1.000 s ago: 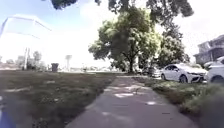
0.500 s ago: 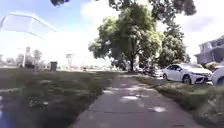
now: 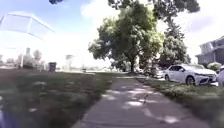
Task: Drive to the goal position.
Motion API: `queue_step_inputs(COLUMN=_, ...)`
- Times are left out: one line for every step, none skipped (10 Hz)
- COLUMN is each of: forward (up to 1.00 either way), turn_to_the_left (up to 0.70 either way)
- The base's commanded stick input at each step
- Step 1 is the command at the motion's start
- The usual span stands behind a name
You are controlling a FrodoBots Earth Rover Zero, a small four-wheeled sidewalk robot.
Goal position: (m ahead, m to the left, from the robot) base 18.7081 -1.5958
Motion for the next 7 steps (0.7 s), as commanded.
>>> queue_step_inputs(forward=0.70, turn_to_the_left=0.00)
queue_step_inputs(forward=0.70, turn_to_the_left=0.00)
queue_step_inputs(forward=0.70, turn_to_the_left=0.00)
queue_step_inputs(forward=0.70, turn_to_the_left=0.00)
queue_step_inputs(forward=0.70, turn_to_the_left=0.00)
queue_step_inputs(forward=0.70, turn_to_the_left=0.00)
queue_step_inputs(forward=0.70, turn_to_the_left=0.00)
